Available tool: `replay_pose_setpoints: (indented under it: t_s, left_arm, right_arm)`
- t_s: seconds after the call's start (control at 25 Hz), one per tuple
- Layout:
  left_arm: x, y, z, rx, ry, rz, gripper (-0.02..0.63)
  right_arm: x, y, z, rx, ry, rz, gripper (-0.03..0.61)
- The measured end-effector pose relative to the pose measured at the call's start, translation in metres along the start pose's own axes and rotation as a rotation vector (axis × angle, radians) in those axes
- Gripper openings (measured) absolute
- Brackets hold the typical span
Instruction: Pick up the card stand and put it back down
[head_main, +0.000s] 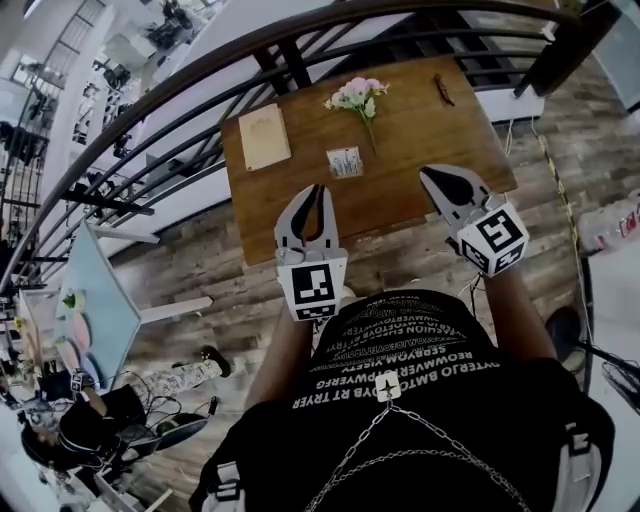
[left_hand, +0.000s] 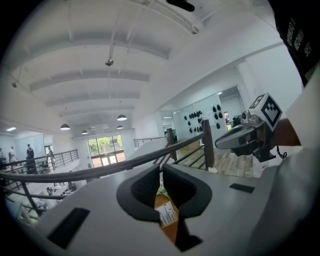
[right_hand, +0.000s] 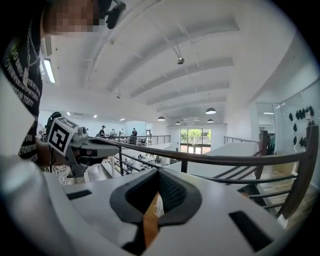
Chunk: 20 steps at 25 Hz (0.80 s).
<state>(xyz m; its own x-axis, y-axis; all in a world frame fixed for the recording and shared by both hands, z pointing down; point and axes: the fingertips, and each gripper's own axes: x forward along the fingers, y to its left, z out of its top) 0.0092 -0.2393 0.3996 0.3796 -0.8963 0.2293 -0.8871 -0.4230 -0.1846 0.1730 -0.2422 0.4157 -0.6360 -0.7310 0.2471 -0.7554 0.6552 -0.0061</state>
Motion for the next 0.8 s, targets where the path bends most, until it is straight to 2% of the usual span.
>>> replay_pose_setpoints:
  t_s: [0.24,0.44,0.64,0.8]
  left_arm:
    - [-0.009,-0.02,0.003,0.028,0.014,0.069,0.029]
    - [-0.028,-0.041,0.002,0.045,0.061,0.112,0.029]
    - [-0.049,-0.057,0.004,0.022,0.077,0.139,0.029]
    - [-0.058,-0.063,0.001,0.036,0.089,0.136,0.029]
  right_arm:
    - [-0.008,-0.009,-0.013,0.01,-0.013,0.076,0.014]
    - [-0.017,-0.008,-0.014,0.029,-0.026,0.151,0.014]
    - [-0.032,-0.007,-0.017,0.044,-0.031,0.168,0.015]
    - [-0.035,-0.005,-0.024,0.051,-0.033,0.174,0.015]
